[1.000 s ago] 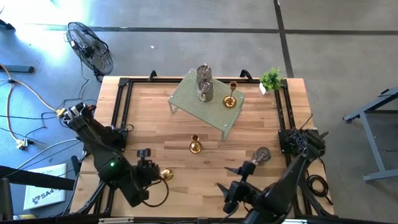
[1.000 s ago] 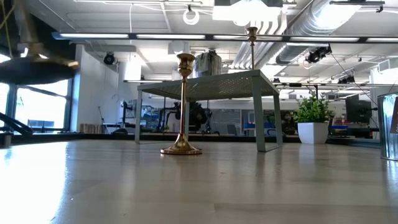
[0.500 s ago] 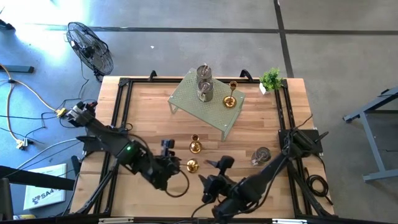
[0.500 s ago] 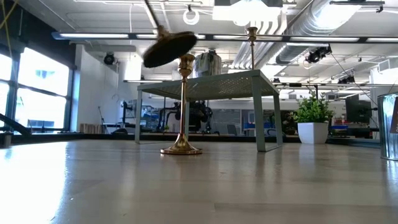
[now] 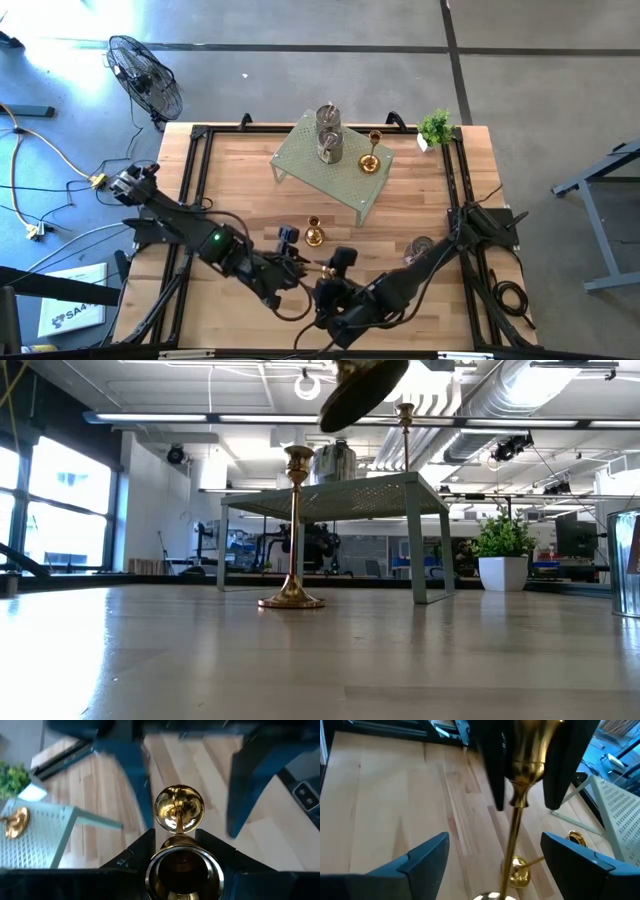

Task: Pick & Place candle stick holders
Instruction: Put the left gold candle holder on the shelf

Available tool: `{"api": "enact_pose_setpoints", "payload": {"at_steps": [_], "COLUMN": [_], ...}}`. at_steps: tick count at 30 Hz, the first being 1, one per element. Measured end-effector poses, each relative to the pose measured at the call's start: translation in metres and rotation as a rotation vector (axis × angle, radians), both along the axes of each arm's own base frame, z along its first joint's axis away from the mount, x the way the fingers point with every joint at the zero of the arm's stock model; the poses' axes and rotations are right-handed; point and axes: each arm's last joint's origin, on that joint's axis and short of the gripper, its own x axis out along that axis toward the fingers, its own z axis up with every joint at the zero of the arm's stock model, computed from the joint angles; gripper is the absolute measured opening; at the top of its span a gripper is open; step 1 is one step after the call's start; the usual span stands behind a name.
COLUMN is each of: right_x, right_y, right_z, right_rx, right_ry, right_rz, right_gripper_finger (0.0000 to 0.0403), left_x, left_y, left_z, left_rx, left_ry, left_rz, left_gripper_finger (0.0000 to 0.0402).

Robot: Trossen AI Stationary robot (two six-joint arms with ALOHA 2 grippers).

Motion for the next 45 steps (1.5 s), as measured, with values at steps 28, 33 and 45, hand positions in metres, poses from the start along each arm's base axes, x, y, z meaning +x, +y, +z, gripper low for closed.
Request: {"api": "enact_pose_setpoints", "payload": {"at_steps": [28,33,45], "right_x": [0.0035,0.0027,0.0011], "right_y": [-0.0070,-0.0071,-0.0061], "right_z": [-0.0015,-0.0020,-0.0029], "right_rx": [0.005,0.007,0.017], "right_ry": [0.061,0.066,0.081], "right_rz": [0.040,0.037,0.043], "right_gripper_finger": [0.0010,0.0009,0.0008], "left_x": [0.0048,0.0047,0.0036], "left_y": [-0.0035,-0.0035,-0.0039], "left_z": [-0.0043,-0.0044,-0.0049], "left_rx": [-0.005,0.001,-0.013], "left_ry": [-0.005,-0.002,0.021], "left_rz": [0.003,-0.006,-0.044], "left_gripper_finger": [0.0136,0.0140,0.0142]}}
